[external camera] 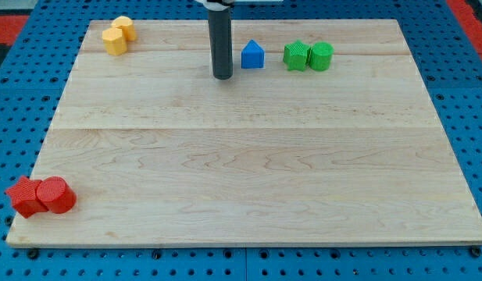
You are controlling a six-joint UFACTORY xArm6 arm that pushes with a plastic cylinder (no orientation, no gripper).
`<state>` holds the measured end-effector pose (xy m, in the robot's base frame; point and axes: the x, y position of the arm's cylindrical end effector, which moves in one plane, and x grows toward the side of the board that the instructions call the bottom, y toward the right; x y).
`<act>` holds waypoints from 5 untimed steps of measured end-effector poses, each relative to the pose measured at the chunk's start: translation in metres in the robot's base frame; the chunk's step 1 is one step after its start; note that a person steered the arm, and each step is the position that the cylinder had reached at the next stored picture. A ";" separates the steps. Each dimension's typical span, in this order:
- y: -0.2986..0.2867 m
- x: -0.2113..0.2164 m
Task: Move the yellow heart along with the yellow hexagon down a bit
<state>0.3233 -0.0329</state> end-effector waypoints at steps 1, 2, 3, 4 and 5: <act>0.000 -0.016; 0.001 0.002; -0.067 0.013; -0.138 0.005; -0.122 -0.076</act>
<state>0.2474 -0.1552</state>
